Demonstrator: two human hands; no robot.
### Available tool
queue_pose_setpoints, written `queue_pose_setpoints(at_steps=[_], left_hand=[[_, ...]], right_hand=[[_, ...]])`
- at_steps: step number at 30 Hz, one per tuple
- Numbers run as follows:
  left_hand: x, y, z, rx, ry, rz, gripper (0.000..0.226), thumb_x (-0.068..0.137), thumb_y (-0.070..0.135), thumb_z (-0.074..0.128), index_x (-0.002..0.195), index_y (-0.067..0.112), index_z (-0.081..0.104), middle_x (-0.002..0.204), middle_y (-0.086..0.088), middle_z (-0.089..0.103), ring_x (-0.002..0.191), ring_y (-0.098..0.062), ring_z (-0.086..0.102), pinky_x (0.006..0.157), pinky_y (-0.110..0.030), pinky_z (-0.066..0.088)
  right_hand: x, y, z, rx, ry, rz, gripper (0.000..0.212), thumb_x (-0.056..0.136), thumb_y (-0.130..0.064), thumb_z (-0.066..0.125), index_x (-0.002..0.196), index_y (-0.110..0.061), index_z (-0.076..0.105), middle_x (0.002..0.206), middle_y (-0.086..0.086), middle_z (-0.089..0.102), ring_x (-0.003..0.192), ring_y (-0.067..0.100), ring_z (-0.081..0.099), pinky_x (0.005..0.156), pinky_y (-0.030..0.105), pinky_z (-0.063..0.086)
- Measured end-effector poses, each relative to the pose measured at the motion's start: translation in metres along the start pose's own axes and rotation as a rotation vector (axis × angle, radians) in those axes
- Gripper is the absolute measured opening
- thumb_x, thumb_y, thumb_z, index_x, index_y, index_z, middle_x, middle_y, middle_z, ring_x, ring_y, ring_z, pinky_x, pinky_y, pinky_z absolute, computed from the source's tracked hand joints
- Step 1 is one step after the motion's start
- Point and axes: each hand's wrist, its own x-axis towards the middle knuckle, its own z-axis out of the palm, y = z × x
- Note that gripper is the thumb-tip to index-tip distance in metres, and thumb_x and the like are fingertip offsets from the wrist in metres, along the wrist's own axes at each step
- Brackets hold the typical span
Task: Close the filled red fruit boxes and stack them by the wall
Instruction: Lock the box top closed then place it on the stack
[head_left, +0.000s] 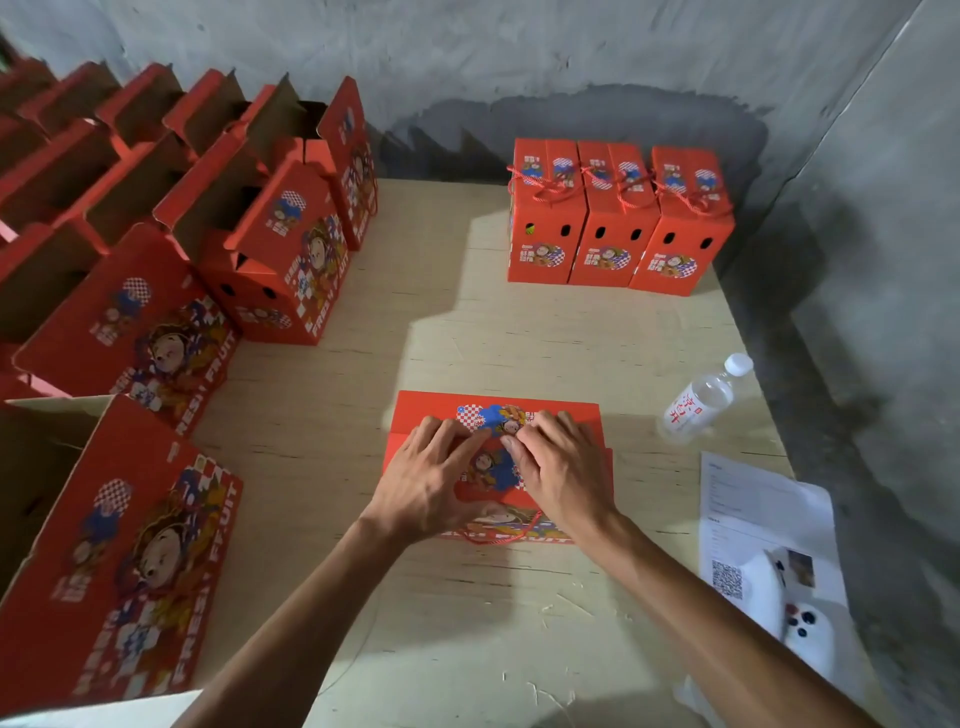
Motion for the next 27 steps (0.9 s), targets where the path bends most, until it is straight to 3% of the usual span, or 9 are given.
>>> queue_pose_setpoints(at_steps=[7,12,14,16,18,20,27], left_hand=[[0.003,0.000,-0.003,0.078,0.115,0.101,0.090,0.077,0.081,0.069,0.117,0.001,0.074,0.101,-0.013,0.071,0.080,-0.031,0.064,0.068,-0.043,0.057],[0.003,-0.001,-0.005,0.099,0.082,0.117,0.089,0.077,0.082,0.068,0.118,0.003,0.074,0.100,-0.011,0.071,0.080,-0.029,0.065,0.064,-0.039,0.057],[0.002,0.000,-0.004,0.014,0.037,0.031,0.087,0.077,0.081,0.068,0.120,0.006,0.073,0.104,-0.007,0.069,0.088,-0.026,0.063,0.074,-0.038,0.055],[0.005,0.002,-0.005,-0.122,-0.020,-0.118,0.065,0.088,0.071,0.064,0.118,0.014,0.073,0.105,0.000,0.065,0.092,-0.020,0.057,0.082,-0.039,0.051],[0.010,0.002,-0.002,-0.169,-0.011,-0.224,0.034,0.100,0.050,0.061,0.107,0.020,0.075,0.102,0.006,0.063,0.089,-0.017,0.052,0.080,-0.044,0.047],[0.013,0.002,0.001,-0.137,0.001,-0.292,0.021,0.100,0.037,0.064,0.102,0.020,0.075,0.100,0.006,0.064,0.086,-0.018,0.051,0.077,-0.046,0.046],[0.023,0.001,-0.003,-0.177,-0.091,-0.401,0.021,0.097,0.039,0.067,0.096,0.021,0.076,0.093,0.002,0.071,0.083,-0.022,0.057,0.080,-0.040,0.046]], right_hand=[[0.013,0.010,-0.004,0.143,-0.084,-0.036,0.031,0.103,-0.032,0.063,0.082,-0.010,0.066,0.076,-0.001,0.042,0.068,0.021,0.044,0.057,0.037,0.040],[0.017,0.012,-0.007,0.159,-0.184,-0.032,0.028,0.103,-0.035,0.062,0.091,-0.011,0.069,0.078,-0.001,0.049,0.071,0.021,0.049,0.058,0.043,0.047],[0.016,0.011,-0.009,0.144,-0.187,-0.022,0.029,0.103,-0.038,0.061,0.092,-0.012,0.068,0.079,-0.002,0.051,0.073,0.019,0.049,0.060,0.041,0.047],[0.014,0.008,-0.011,0.140,-0.170,0.006,0.028,0.102,-0.039,0.063,0.090,-0.013,0.065,0.080,-0.002,0.053,0.075,0.019,0.049,0.063,0.039,0.046],[0.014,0.006,-0.012,0.157,-0.162,0.044,0.027,0.100,-0.039,0.065,0.091,-0.014,0.065,0.084,-0.002,0.058,0.078,0.020,0.054,0.067,0.038,0.046],[0.014,0.006,-0.013,0.186,-0.174,0.058,0.028,0.100,-0.039,0.066,0.093,-0.012,0.069,0.089,-0.001,0.064,0.081,0.021,0.057,0.069,0.039,0.048],[0.018,0.009,-0.014,0.219,-0.231,0.058,0.027,0.101,-0.033,0.066,0.097,-0.008,0.075,0.086,0.004,0.065,0.081,0.026,0.061,0.068,0.043,0.051]])
